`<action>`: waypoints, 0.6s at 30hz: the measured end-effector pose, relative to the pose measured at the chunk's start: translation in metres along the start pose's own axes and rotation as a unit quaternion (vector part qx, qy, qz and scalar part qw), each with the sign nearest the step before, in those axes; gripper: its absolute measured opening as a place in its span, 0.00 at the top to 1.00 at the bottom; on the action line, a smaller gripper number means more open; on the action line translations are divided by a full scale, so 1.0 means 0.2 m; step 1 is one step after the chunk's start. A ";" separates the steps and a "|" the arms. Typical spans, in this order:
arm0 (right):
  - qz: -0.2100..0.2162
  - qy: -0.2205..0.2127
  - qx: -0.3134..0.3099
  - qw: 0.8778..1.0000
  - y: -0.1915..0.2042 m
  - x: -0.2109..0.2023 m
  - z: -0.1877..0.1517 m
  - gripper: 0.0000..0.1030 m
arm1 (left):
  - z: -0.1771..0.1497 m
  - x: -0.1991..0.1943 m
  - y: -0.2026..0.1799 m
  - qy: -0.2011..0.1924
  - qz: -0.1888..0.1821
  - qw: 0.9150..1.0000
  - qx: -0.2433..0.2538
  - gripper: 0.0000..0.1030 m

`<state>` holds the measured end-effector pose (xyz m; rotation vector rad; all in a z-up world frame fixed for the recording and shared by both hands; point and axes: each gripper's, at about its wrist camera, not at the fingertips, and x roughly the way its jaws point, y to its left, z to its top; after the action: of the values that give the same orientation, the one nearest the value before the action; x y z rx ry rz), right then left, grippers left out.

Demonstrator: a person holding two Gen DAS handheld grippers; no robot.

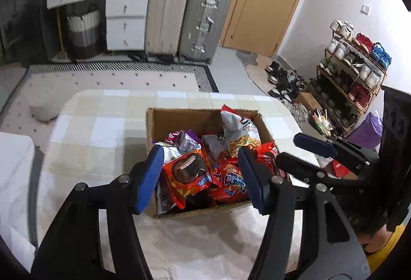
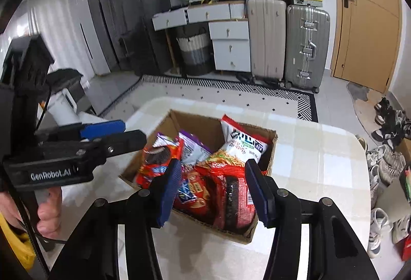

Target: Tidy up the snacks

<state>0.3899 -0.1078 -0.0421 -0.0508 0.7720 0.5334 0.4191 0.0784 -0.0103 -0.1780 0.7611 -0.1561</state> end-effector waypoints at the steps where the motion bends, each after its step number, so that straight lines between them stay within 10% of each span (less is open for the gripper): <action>1: 0.005 -0.006 0.002 1.000 0.01 -0.03 0.00 0.49 | -0.01 -0.04 -0.01 -0.009 0.010 1.000 0.003 0.43; 8: 0.026 -0.051 0.016 0.998 0.11 -0.31 -0.01 0.48 | -0.08 -0.42 -0.13 -0.081 0.037 0.995 0.034 0.33; 18: 0.035 -0.151 0.001 0.988 0.34 -0.86 -0.11 0.14 | -0.26 -1.09 -0.28 -0.171 0.043 0.983 0.055 0.20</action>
<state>0.2408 -0.1299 0.0682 0.0597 0.4792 0.5913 0.2231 0.0639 0.1113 -0.0647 0.4156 -0.0822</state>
